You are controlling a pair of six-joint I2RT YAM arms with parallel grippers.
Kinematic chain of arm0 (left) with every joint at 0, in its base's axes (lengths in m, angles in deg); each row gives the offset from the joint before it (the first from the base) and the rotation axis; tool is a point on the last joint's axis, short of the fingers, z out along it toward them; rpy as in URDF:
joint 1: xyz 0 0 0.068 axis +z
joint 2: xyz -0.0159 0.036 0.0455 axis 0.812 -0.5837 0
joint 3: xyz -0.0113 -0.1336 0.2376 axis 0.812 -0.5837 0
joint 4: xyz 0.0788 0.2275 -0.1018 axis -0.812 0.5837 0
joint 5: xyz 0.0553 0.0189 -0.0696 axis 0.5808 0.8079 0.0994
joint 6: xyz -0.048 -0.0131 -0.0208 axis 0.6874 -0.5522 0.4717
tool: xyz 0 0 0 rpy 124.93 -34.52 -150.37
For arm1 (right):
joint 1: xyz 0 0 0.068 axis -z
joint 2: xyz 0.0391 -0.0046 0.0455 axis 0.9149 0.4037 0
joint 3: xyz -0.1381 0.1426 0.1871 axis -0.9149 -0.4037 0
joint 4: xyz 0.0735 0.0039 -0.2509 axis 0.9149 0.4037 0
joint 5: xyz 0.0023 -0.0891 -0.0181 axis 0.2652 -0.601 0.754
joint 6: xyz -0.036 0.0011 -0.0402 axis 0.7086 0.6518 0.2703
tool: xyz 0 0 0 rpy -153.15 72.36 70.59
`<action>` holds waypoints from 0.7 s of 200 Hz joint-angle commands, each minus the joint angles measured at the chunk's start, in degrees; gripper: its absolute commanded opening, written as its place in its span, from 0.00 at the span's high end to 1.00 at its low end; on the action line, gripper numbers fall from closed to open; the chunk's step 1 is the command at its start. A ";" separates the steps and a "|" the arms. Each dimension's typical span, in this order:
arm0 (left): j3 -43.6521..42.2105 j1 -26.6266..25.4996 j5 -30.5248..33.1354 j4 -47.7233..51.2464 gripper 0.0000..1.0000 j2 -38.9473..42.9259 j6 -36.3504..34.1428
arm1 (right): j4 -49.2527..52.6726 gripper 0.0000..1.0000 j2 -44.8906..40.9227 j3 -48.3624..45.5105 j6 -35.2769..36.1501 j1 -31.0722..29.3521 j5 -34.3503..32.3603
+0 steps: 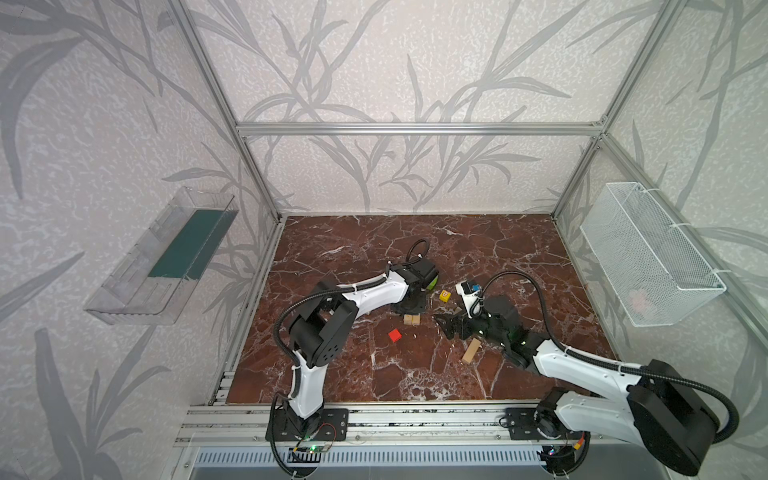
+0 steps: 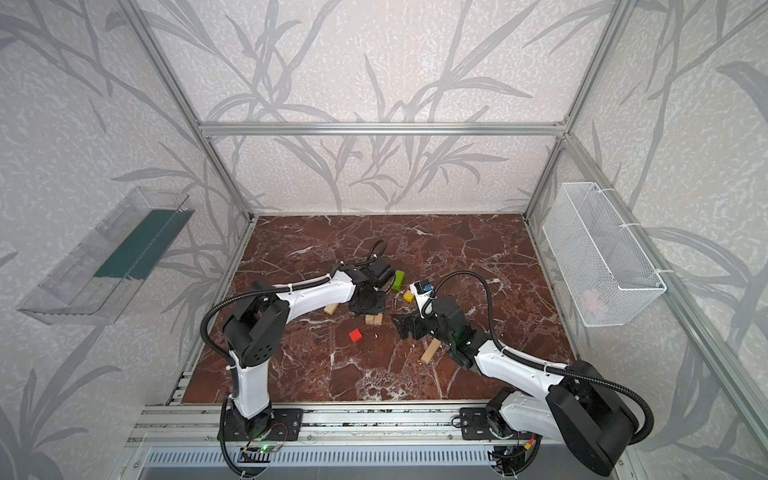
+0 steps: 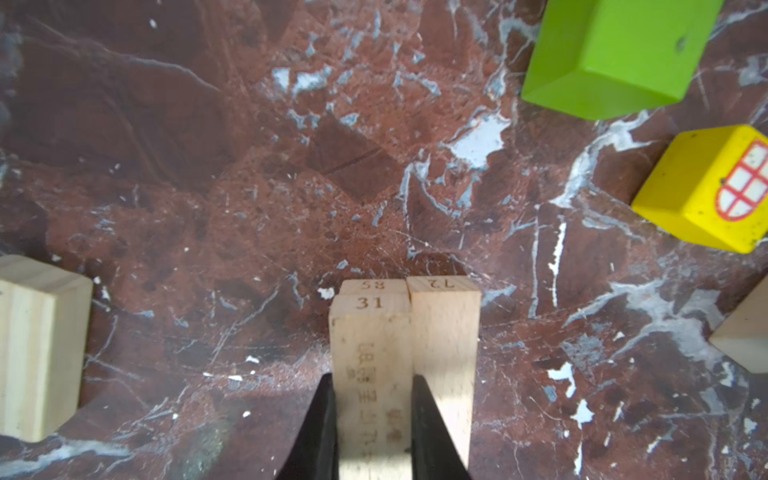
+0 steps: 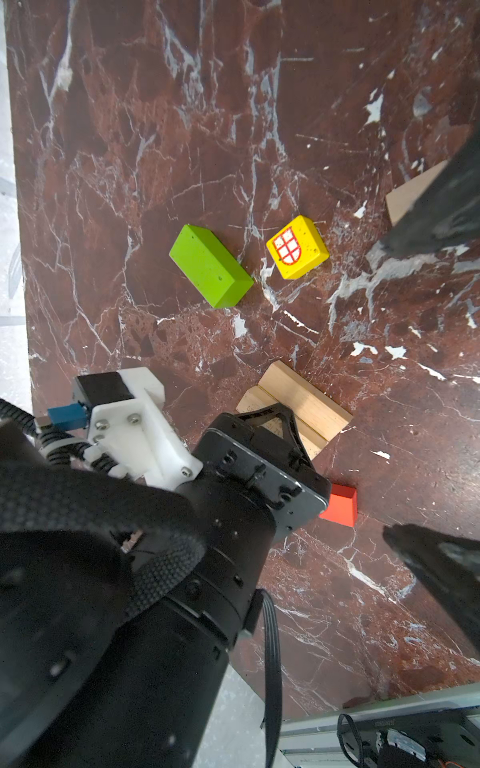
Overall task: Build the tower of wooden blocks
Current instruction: 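Lower the printed bar 31 flush against the standing bars with the left gripper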
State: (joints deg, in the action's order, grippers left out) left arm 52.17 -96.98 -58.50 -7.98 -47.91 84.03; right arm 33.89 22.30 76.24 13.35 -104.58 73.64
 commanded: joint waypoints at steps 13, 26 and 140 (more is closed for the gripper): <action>1.48 -0.15 1.46 1.94 0.88 -0.93 0.60 | -0.86 0.01 -0.91 -0.52 -0.21 0.42 -0.56; 1.47 -0.19 1.62 1.93 0.85 -0.81 0.70 | -0.86 0.01 -0.96 -0.52 -0.21 0.36 -0.56; 1.82 -0.19 1.46 2.17 0.63 0.15 1.24 | -0.94 0.01 -0.78 -0.52 -0.46 0.50 -0.22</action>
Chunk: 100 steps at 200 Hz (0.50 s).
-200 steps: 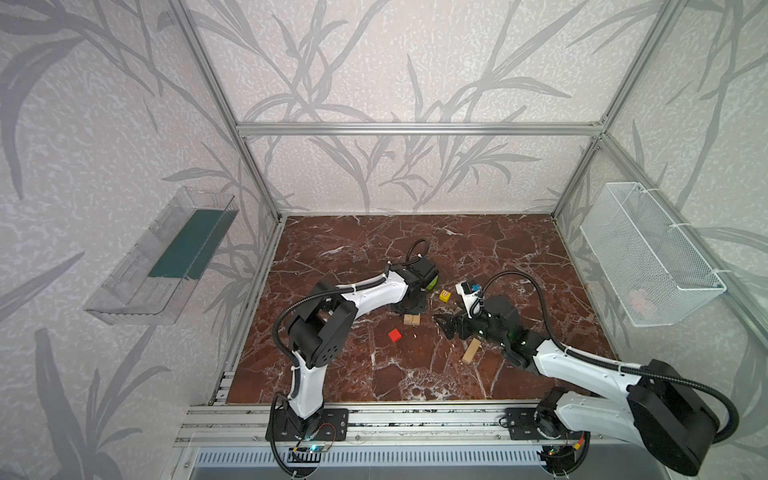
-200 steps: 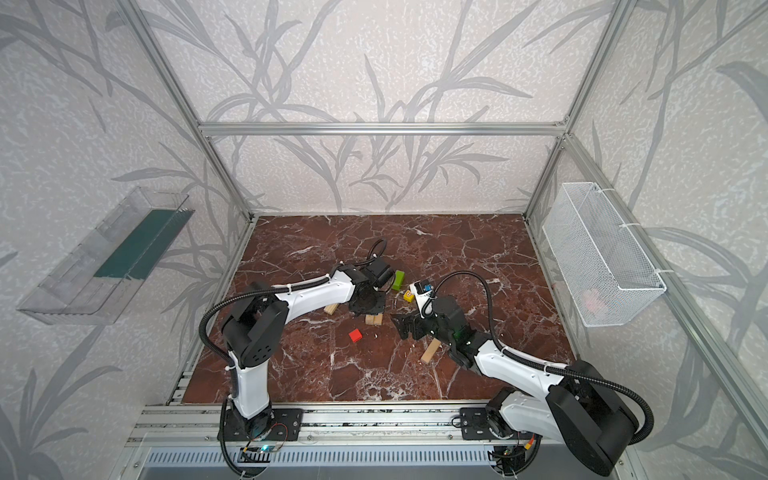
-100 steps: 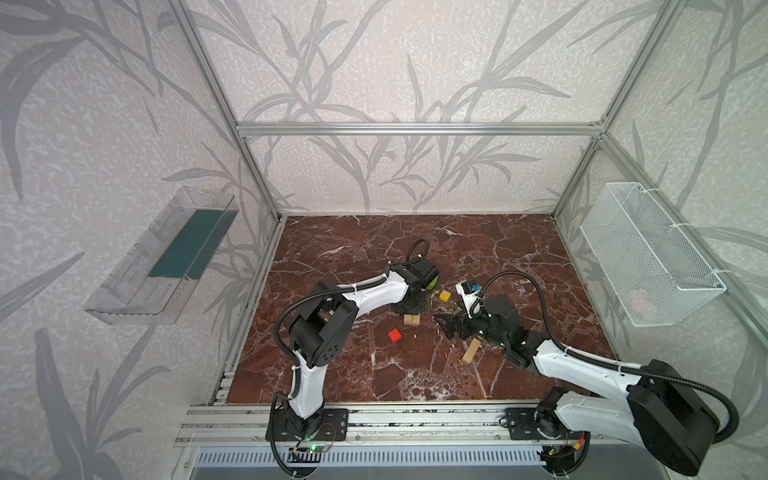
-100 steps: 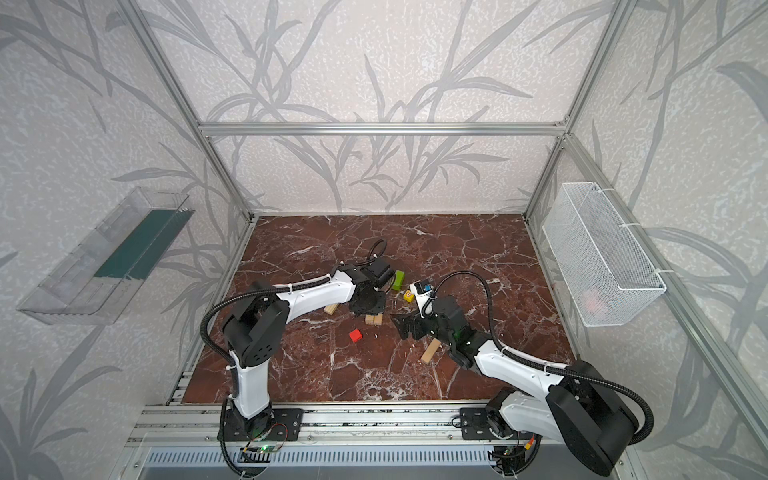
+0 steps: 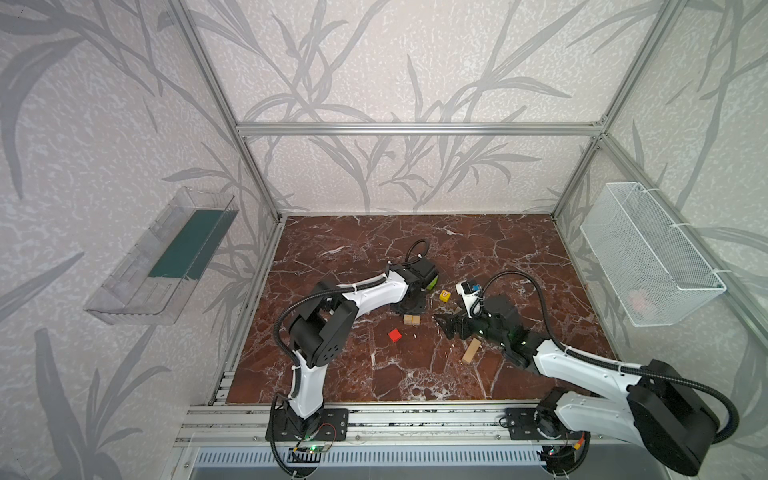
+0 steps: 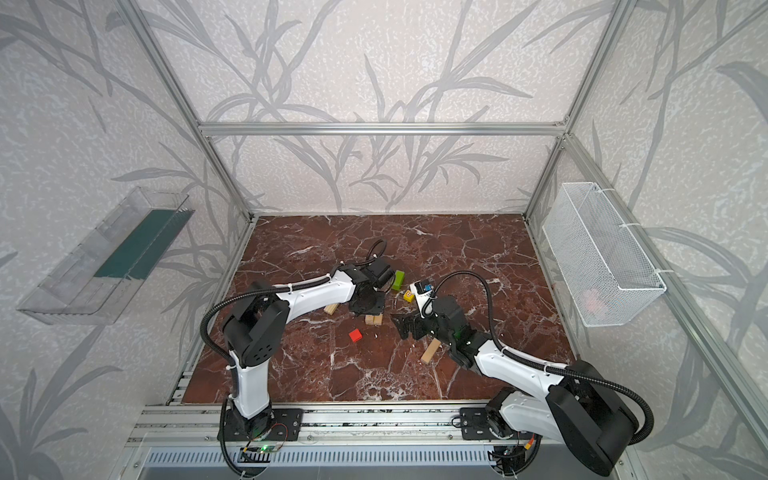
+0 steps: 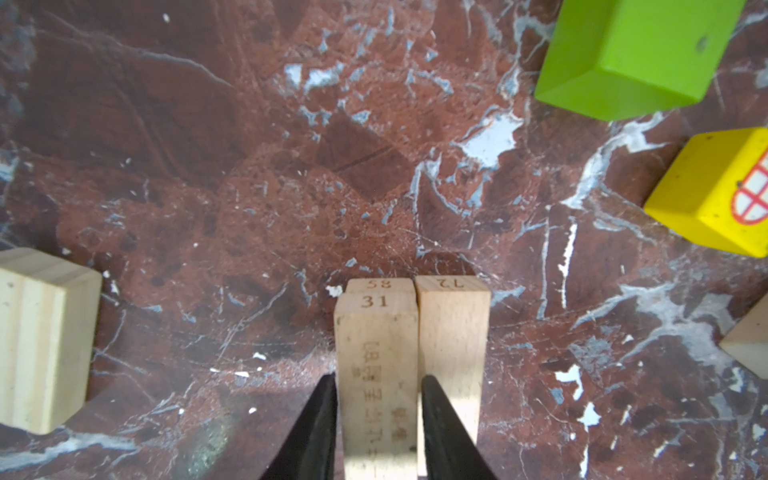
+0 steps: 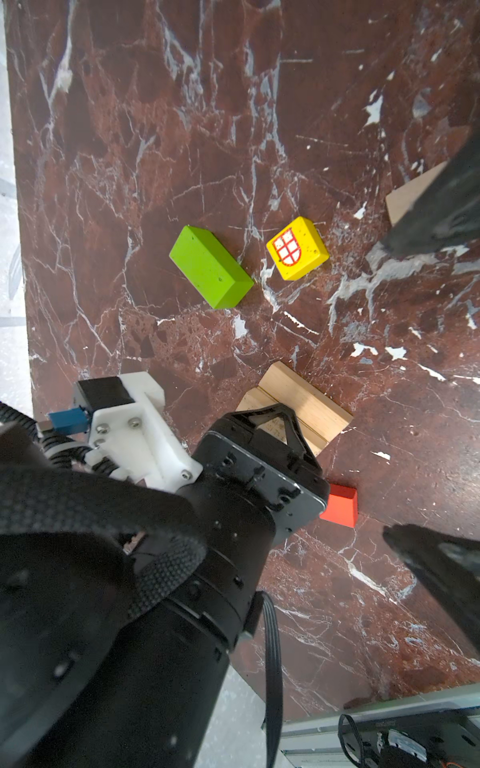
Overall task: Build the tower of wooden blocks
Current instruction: 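Lower the printed bar 31 flush against the standing bars with the left gripper, then open and raise the left gripper while the right gripper lowers to a pine bar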
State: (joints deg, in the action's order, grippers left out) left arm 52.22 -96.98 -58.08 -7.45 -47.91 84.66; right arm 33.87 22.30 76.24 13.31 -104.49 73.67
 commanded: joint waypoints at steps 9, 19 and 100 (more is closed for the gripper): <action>1.74 -0.19 1.02 1.68 0.61 0.28 0.68 | -0.85 0.01 -0.75 -0.45 -0.43 0.42 -0.23; 1.78 -0.19 0.95 1.67 0.60 0.55 0.65 | -0.92 0.01 -0.73 -0.52 -0.43 0.41 -0.22; 0.94 -0.28 0.31 1.23 0.49 5.51 1.17 | 0.02 0.01 -1.24 -0.37 -0.88 0.42 -0.84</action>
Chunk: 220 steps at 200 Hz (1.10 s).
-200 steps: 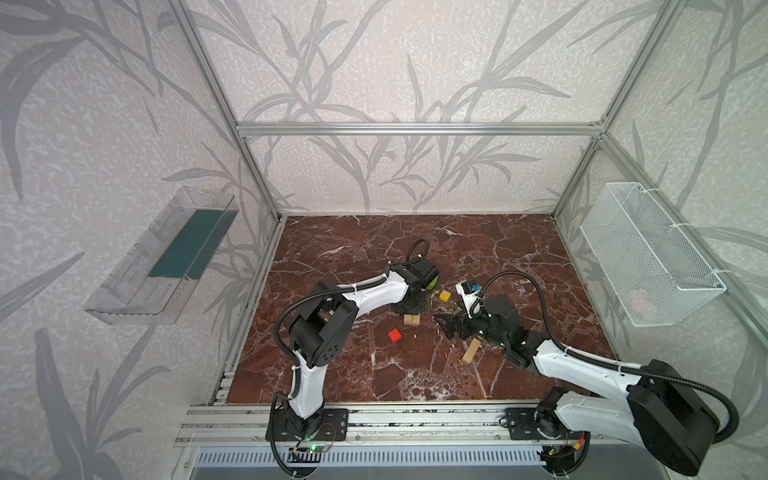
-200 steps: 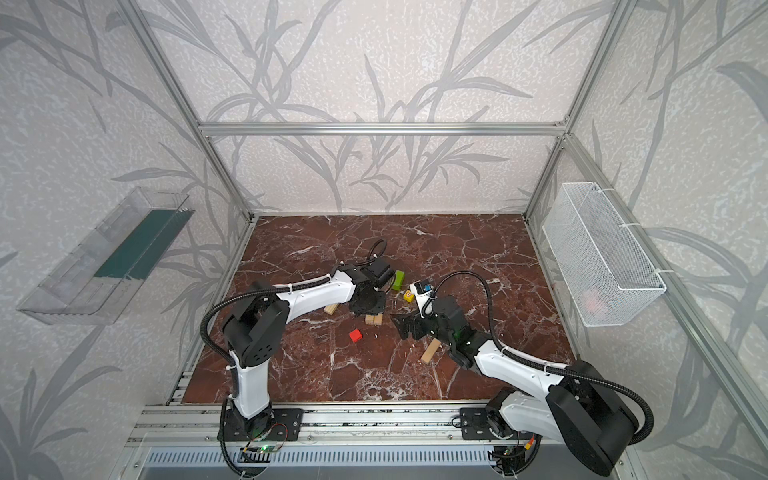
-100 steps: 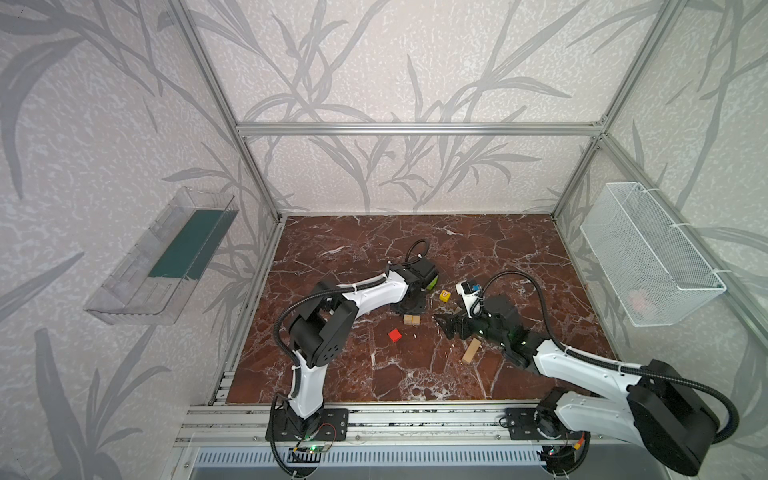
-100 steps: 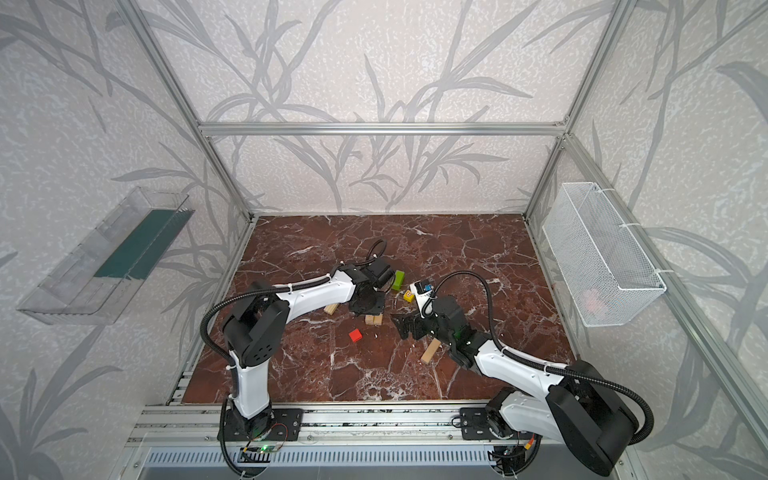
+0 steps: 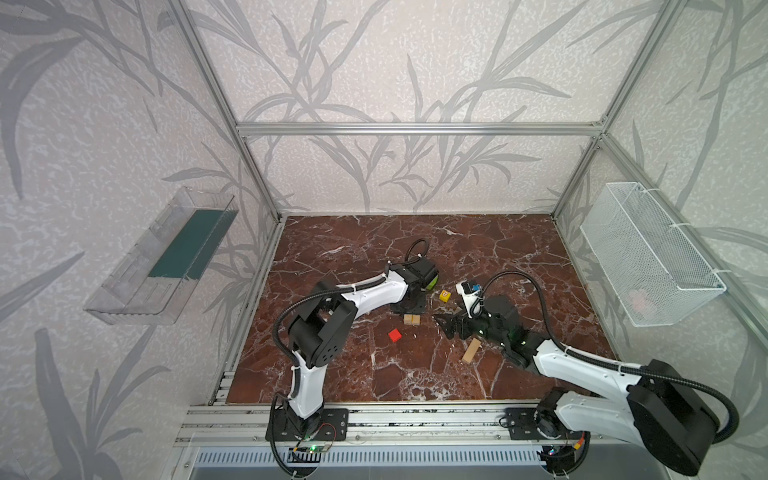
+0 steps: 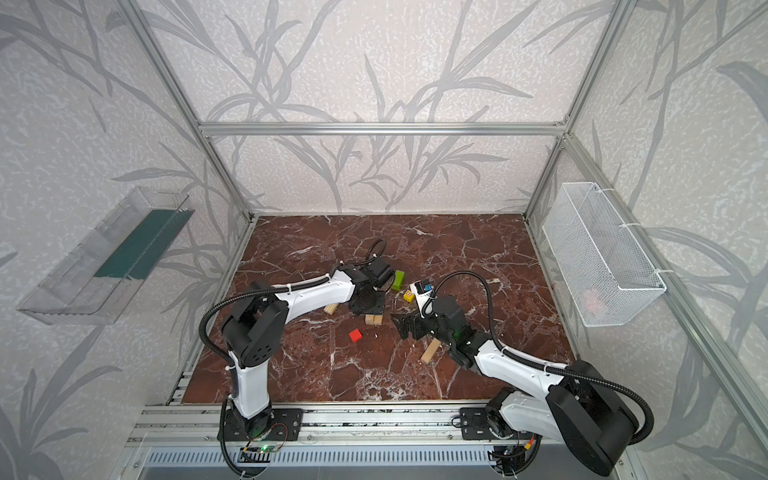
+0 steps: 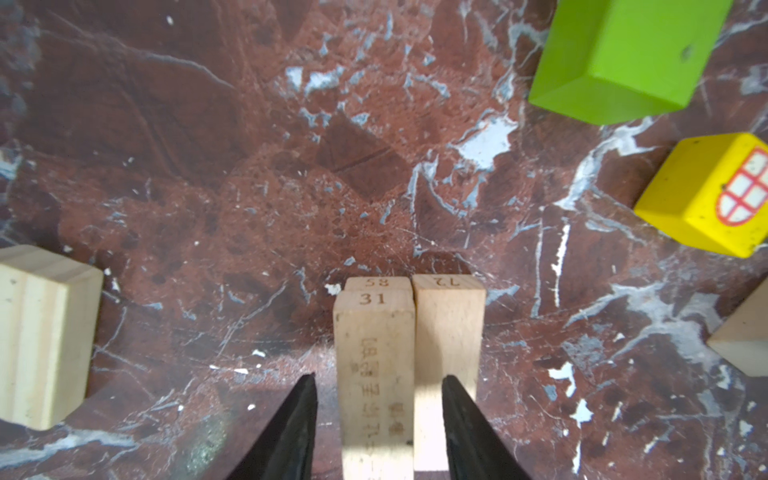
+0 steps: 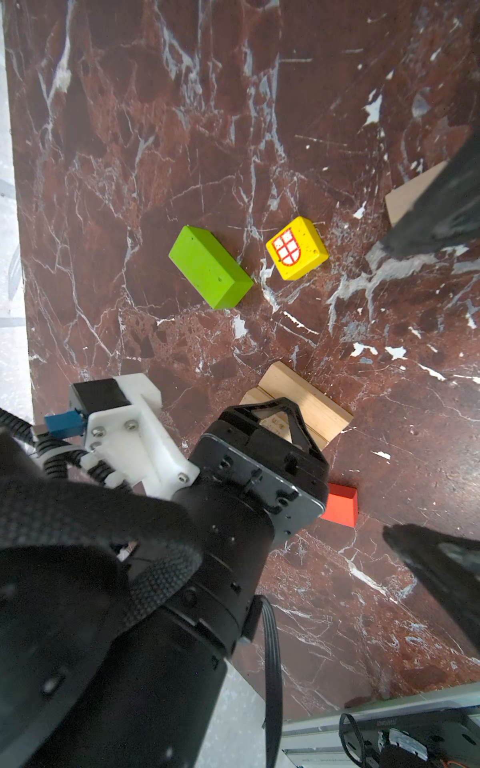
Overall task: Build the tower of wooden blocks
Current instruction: 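Open and raise the left gripper while the right gripper lowers to a pine bar, then close the right gripper on the pine bar numbered 14 and lift it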
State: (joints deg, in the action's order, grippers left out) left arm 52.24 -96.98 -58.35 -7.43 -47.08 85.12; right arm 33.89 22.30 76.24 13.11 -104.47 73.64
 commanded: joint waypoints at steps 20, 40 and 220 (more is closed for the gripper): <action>-0.38 -0.50 1.54 0.87 0.47 8.04 1.29 | 1.91 0.01 -1.47 0.30 -1.44 0.49 -2.03; -2.58 -0.89 2.07 -0.15 0.44 12.40 1.60 | 6.85 0.01 -2.50 1.84 -0.95 0.42 -5.02; -30.33 -10.64 -3.70 -17.08 0.28 38.34 4.81 | 63.10 0.08 -6.15 12.42 -26.10 -5.37 -15.94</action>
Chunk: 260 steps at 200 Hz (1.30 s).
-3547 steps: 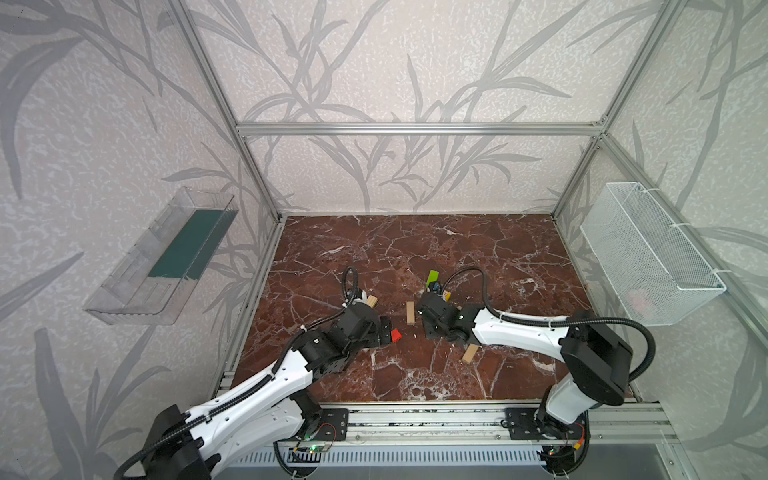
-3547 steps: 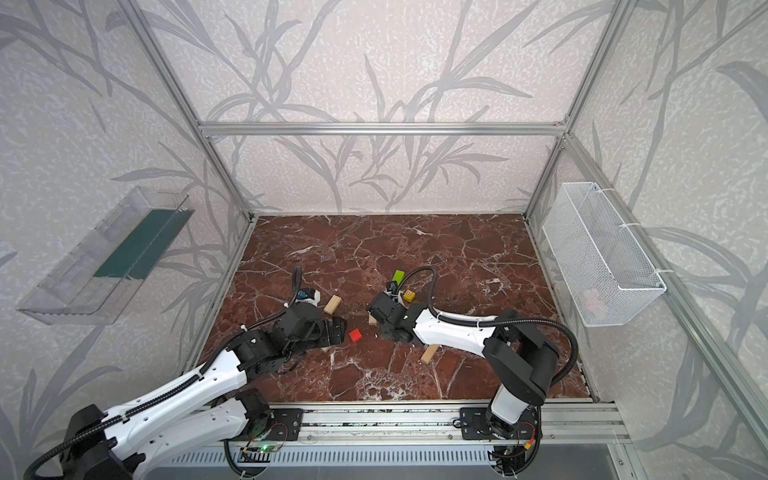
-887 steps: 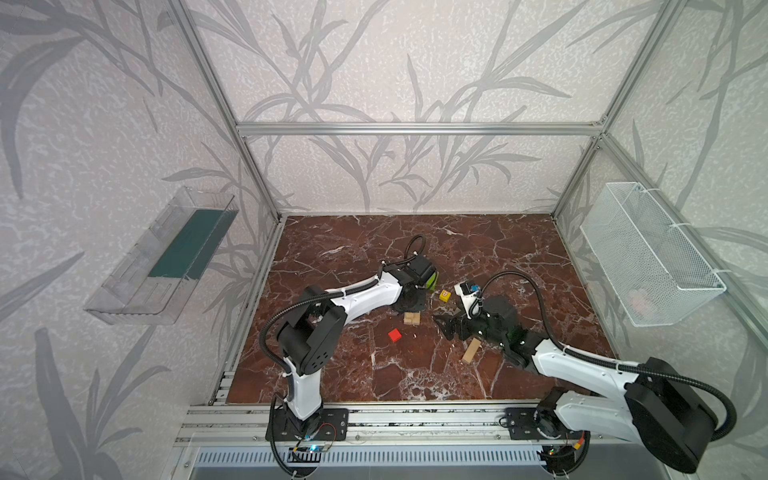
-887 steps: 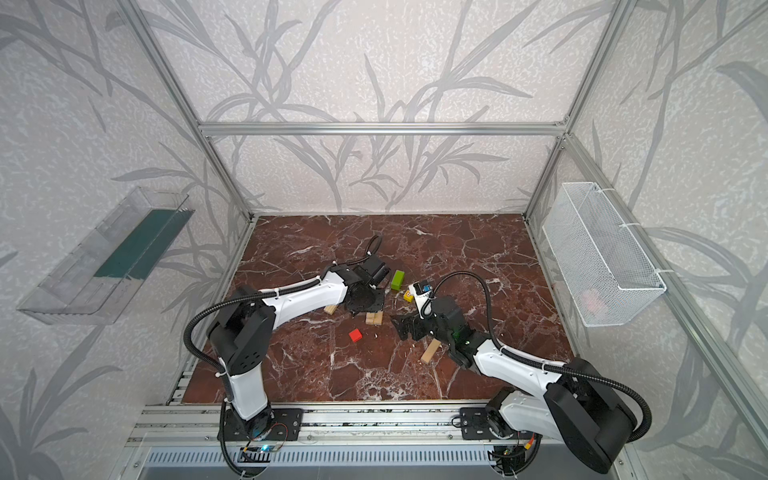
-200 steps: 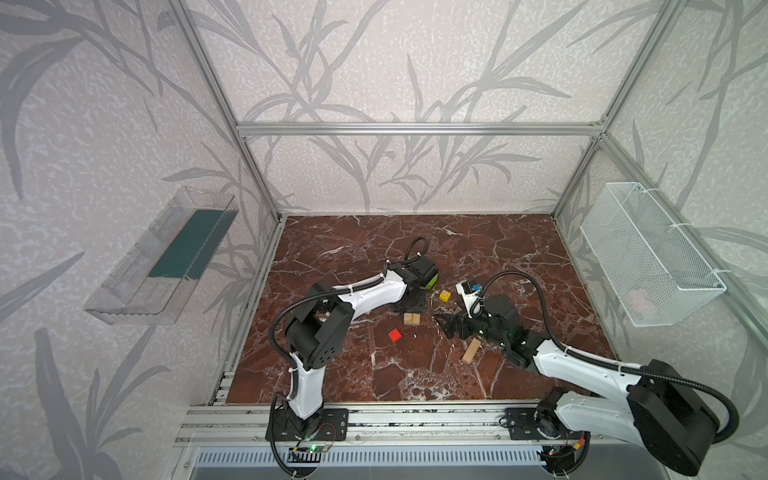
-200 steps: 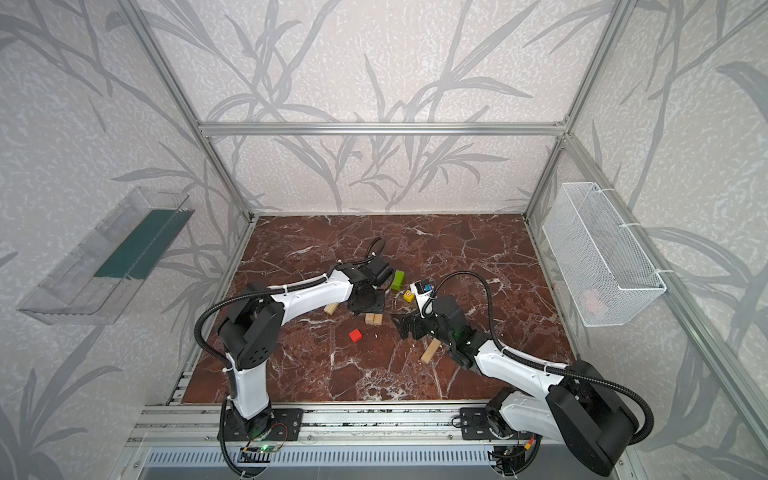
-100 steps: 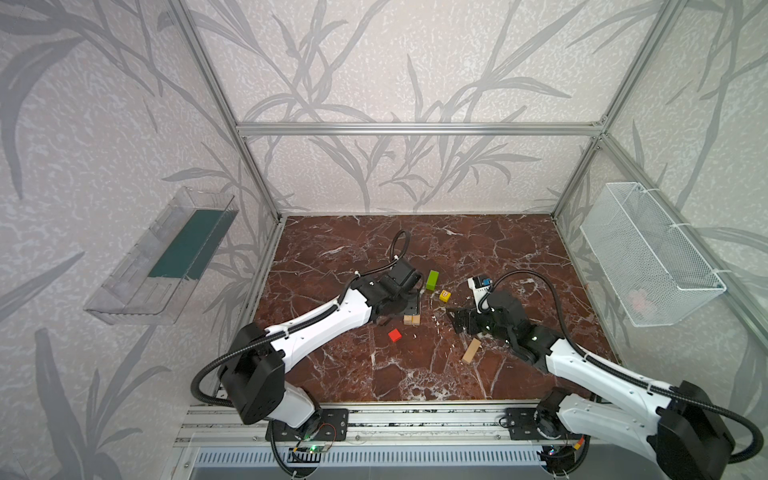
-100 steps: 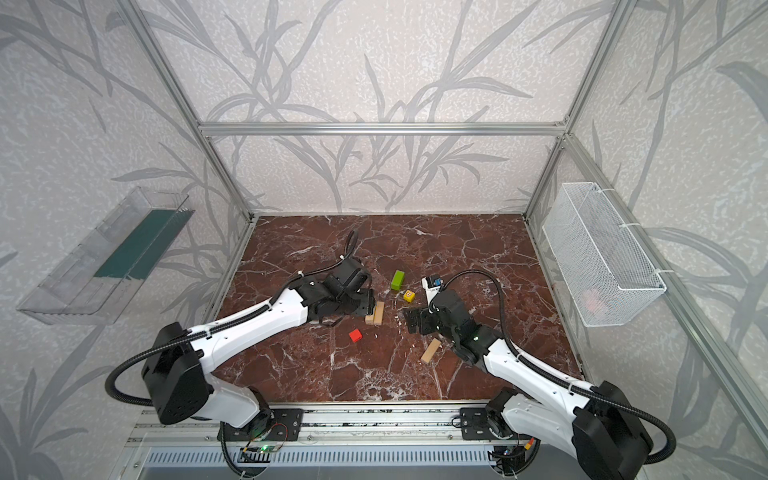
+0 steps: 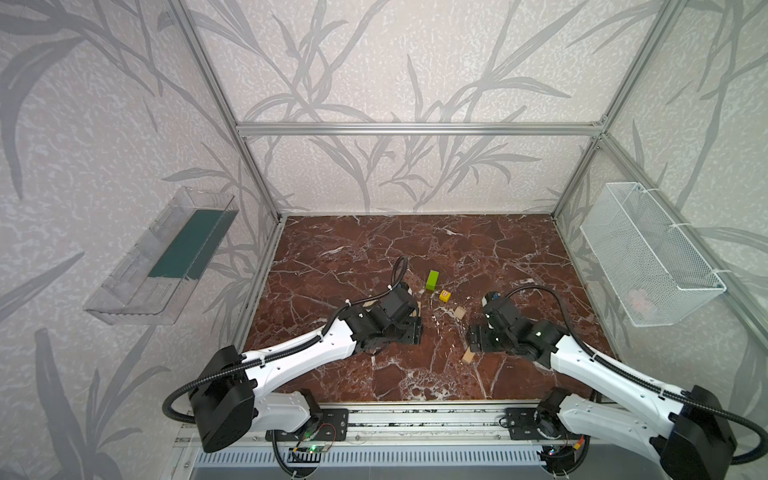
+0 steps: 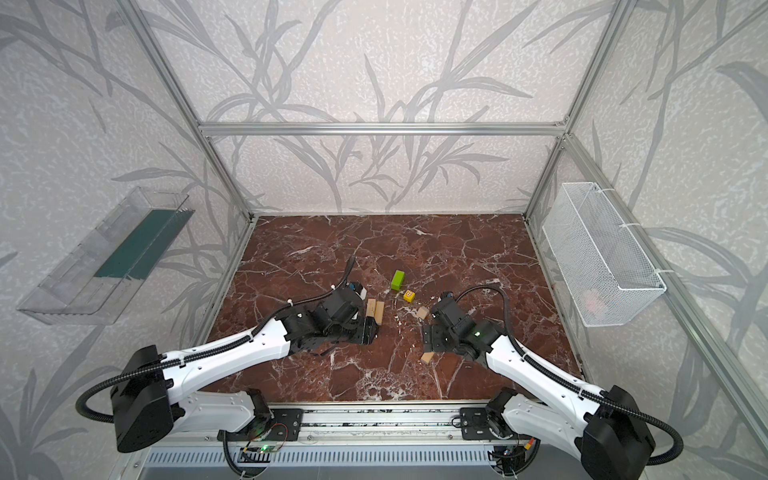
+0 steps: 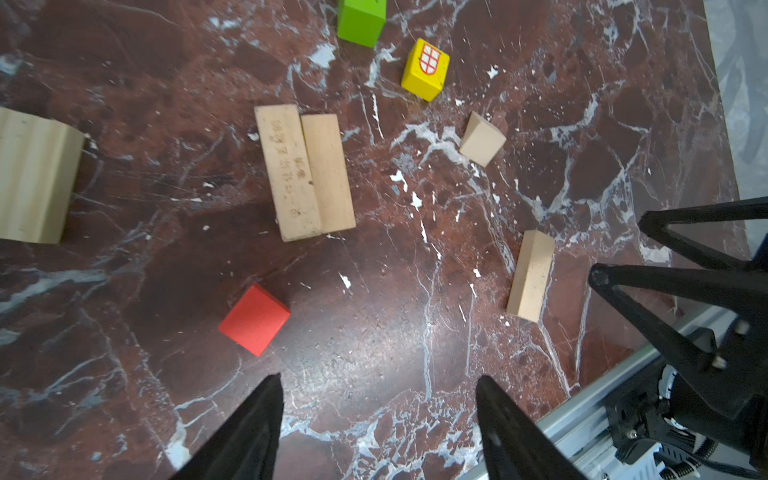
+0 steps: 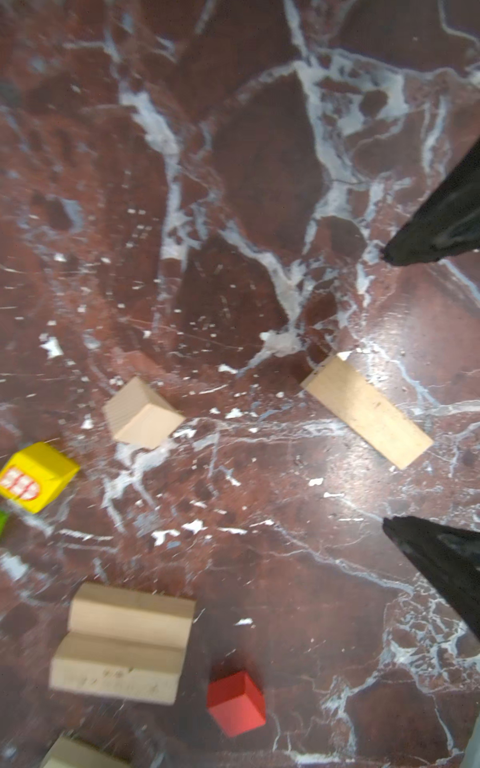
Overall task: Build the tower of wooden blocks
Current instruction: 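Close the right gripper on the pine bar numbered 14 and lift it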
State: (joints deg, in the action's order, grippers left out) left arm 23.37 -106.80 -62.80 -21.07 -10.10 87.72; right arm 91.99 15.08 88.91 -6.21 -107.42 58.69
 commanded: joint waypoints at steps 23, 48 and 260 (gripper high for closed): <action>-2.19 -1.01 0.95 -4.00 0.27 1.47 2.69 | 1.21 0.08 2.33 -2.42 -11.29 -5.16 -1.18; -2.24 -1.01 2.23 -3.17 0.27 2.02 2.47 | -3.02 0.09 5.19 -2.92 -13.73 -6.49 -1.36; -5.56 -0.84 8.90 0.04 0.20 7.81 4.36 | -4.63 0.45 24.25 8.09 -8.43 -10.70 0.18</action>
State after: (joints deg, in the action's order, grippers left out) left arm 18.97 -107.54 -55.66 -22.08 -3.52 91.35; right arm 82.61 40.07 95.69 -16.33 -117.85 59.76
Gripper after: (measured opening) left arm 0.797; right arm 0.574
